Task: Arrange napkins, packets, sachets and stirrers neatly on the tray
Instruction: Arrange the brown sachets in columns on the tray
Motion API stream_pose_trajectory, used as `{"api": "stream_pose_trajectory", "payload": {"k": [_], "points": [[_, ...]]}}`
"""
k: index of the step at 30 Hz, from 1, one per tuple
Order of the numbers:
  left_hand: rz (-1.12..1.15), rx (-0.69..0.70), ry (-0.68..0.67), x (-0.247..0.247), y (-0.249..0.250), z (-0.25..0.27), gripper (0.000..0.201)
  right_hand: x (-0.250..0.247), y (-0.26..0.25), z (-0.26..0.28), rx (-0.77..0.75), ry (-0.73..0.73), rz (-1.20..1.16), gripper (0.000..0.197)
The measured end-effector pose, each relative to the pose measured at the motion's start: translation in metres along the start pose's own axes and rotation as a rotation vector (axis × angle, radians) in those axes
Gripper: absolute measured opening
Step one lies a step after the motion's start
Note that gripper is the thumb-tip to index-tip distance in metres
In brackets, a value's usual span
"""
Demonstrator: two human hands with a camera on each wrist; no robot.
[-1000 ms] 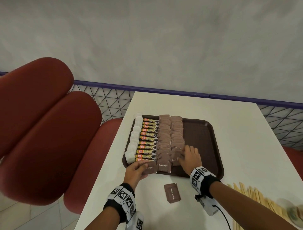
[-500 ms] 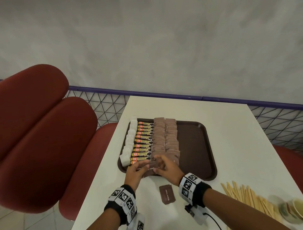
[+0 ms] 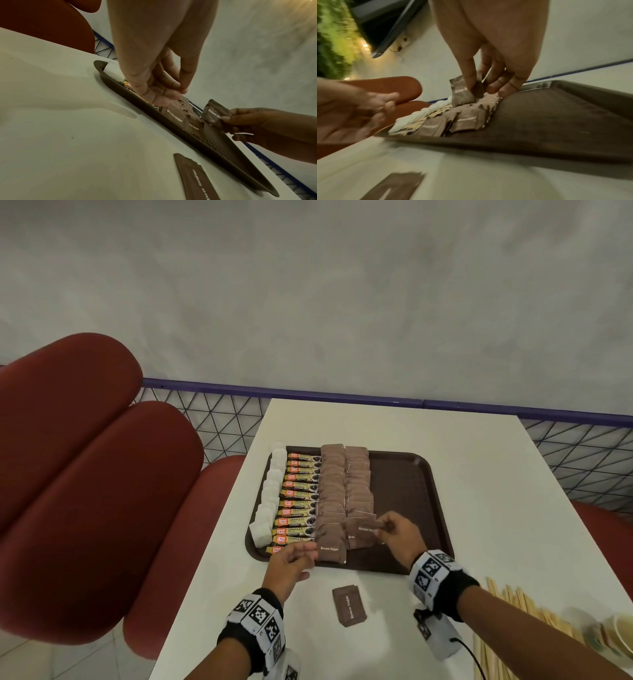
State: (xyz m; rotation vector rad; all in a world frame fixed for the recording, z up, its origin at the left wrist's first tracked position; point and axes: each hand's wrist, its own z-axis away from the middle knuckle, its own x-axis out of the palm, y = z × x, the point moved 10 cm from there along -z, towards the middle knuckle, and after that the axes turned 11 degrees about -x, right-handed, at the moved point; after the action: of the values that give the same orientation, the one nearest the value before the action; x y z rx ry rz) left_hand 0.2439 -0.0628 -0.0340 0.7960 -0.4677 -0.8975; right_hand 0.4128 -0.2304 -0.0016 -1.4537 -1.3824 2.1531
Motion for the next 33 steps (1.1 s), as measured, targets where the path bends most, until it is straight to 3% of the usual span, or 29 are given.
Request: {"api": "stream_pose_trajectory", "payload": {"k": [2,5,10,14,17,20,27,31,33], "points": [[-0.009,-0.008,0.005,-0.002,-0.002,-0.002,0.022,-0.007,0.013,-0.004,0.059,-0.001,0.0,0.011],[-0.031,-0.033,-0.002,-0.001,-0.008,-0.004,0.02,0.005,0.022,-0.007,0.089,-0.112,0.048,0.012],[-0.102,-0.04,-0.042,0.009,-0.012,-0.005,0.018,0.029,0.021,-0.009,0.094,-0.211,0.176,0.027],[-0.124,-0.046,-0.051,0.011,-0.013,-0.006,0.018,0.036,0.017,-0.012,0.089,-0.222,0.276,0.009],[-0.127,-0.048,-0.052,0.009,-0.014,-0.006,0.022,0.041,0.019,-0.016,0.085,-0.231,0.363,0.033],[-0.131,-0.047,-0.048,0.008,-0.015,-0.008,0.022,0.04,0.016,-0.016,0.061,-0.212,0.476,0.041],[-0.122,-0.006,-0.037,0.007,-0.009,-0.008,0.022,0.027,-0.015,-0.001,-0.18,-0.05,0.558,0.031],[-0.12,0.016,-0.015,0.007,-0.006,-0.01,0.018,0.05,-0.036,0.034,-0.375,-0.209,0.44,0.019],[-0.111,0.018,-0.016,0.009,-0.006,-0.01,0.016,0.067,-0.034,0.051,-0.42,-0.327,0.501,0.025]]}}
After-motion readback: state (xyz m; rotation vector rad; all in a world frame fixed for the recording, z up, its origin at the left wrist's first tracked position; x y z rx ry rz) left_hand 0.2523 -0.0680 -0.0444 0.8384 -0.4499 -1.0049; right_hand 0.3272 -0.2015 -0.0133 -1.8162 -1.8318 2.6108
